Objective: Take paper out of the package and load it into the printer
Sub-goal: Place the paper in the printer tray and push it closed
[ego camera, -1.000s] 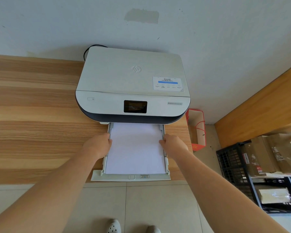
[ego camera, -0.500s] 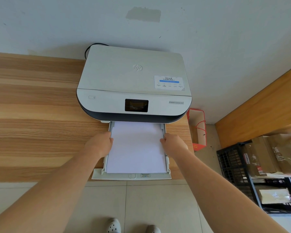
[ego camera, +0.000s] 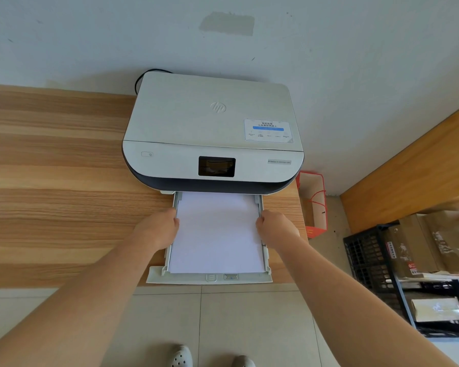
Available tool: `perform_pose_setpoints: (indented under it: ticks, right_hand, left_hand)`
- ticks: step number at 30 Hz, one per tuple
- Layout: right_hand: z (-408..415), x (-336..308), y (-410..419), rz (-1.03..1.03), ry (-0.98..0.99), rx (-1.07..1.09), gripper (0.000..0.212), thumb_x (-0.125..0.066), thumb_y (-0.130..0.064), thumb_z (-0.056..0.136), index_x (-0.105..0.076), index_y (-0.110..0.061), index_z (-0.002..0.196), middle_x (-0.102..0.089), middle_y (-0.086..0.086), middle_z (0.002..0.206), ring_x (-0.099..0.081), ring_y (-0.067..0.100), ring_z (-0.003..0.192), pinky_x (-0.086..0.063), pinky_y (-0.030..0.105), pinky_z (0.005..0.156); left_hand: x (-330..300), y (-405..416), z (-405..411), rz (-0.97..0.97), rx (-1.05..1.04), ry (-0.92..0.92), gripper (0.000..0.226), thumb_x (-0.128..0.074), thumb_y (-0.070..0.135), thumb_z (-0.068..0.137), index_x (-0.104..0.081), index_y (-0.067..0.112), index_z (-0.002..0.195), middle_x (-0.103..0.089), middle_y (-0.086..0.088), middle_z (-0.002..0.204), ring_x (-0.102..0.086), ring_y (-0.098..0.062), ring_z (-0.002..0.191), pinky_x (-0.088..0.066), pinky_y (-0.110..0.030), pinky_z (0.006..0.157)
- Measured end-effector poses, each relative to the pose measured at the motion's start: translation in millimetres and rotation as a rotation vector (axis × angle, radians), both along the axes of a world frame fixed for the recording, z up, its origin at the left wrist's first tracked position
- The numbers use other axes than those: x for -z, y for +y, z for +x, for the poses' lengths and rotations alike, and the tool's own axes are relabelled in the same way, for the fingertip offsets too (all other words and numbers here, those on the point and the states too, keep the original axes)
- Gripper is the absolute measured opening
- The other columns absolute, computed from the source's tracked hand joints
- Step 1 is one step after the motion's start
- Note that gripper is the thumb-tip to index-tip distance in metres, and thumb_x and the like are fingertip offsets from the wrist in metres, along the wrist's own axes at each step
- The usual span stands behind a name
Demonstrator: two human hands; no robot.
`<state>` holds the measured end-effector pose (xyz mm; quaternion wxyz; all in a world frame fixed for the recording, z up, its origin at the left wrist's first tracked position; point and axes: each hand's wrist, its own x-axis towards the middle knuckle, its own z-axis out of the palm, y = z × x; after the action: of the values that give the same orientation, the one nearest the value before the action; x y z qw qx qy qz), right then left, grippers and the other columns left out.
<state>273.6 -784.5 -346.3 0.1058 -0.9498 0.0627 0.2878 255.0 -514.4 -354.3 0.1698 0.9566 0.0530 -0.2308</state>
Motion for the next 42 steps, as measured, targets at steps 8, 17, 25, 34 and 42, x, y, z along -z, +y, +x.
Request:
perform_pose_setpoints:
  ticks: [8,17,25,34,42]
  right_hand:
    - [0,1,7,0.000,-0.027,0.088,0.031,-0.034,-0.009,0.096,-0.051,-0.010,0.122,-0.061,0.016,0.114,-0.061,0.035,0.099,-0.051,0.039,0.076]
    - [-3,-6,6,-0.040,0.003,-0.016,0.033,-0.036,-0.018,0.099,-0.047,-0.008,0.129,-0.058,0.013,0.120,-0.061,0.032,0.102,-0.051,0.040,0.077]
    - [-34,-15,-5,0.092,-0.241,-0.101,0.037,-0.038,-0.049,0.098,-0.049,-0.017,0.111,-0.059,0.004,0.109,-0.059,0.021,0.087,-0.055,0.040,0.076]
    - [-82,-4,-5,0.115,-0.260,-0.591,0.066,-0.047,-0.073,0.079,-0.041,-0.031,0.130,-0.037,-0.003,0.135,-0.034,0.019,0.125,-0.026,0.038,0.110]
    - [-89,13,-7,0.027,-0.299,-0.653,0.080,-0.057,-0.075,0.069,-0.036,-0.030,0.132,-0.036,0.002,0.136,-0.036,0.026,0.125,-0.024,0.042,0.110]
  left_hand:
    - [7,-3,3,0.022,-0.023,0.010,0.024,-0.032,0.024,0.100,-0.051,0.012,0.108,-0.052,0.001,0.080,-0.051,-0.014,0.073,-0.035,-0.028,0.057]
    - [1,-3,3,0.101,0.056,0.037,0.032,-0.032,0.031,0.100,-0.049,0.011,0.119,-0.060,-0.004,0.099,-0.057,-0.019,0.088,-0.044,-0.030,0.071]
    - [-11,-3,-30,0.103,0.186,-0.373,0.035,-0.047,0.049,0.091,-0.052,0.017,0.105,-0.054,0.001,0.097,-0.050,-0.017,0.088,-0.046,-0.030,0.070]
    - [9,-14,-79,0.068,0.502,-0.419,0.071,-0.044,0.077,0.071,-0.051,0.026,0.121,-0.049,0.004,0.134,-0.032,-0.015,0.125,-0.041,-0.037,0.099]
    - [22,-13,-89,0.183,0.579,-0.301,0.089,-0.056,0.074,0.061,-0.041,0.025,0.133,-0.041,-0.001,0.148,-0.019,-0.021,0.136,-0.033,-0.043,0.108]
